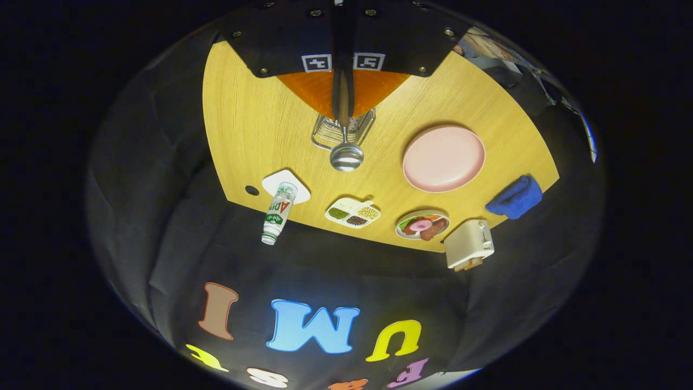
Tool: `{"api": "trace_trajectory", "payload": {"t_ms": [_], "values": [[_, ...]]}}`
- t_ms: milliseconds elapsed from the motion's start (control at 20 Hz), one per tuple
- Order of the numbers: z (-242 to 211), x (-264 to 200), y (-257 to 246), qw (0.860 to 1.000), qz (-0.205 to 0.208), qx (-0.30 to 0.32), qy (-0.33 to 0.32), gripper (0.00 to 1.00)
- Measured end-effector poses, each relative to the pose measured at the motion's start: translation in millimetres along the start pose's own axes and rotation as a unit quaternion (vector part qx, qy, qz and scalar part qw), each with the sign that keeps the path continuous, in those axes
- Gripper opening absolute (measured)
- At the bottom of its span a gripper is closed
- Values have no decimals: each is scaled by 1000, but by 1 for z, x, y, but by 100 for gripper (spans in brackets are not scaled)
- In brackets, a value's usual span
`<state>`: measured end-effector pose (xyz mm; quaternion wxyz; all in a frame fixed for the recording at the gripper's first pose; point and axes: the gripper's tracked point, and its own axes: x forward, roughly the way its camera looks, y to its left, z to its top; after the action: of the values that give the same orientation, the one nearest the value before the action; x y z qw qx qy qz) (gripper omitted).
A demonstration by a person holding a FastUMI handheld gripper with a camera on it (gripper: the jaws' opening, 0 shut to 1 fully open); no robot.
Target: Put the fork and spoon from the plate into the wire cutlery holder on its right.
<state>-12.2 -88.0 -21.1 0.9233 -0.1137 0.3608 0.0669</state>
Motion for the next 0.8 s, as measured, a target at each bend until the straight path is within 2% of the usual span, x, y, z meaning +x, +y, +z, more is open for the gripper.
{"api": "trace_trajectory", "payload": {"t_ms": [250,450,800], "values": [[-11,1,-7,999,6,-1,43,0],[-11,3,-4,995,26,-15,91,0],[-16,17,-1,978,34,-57,199,0]]}}
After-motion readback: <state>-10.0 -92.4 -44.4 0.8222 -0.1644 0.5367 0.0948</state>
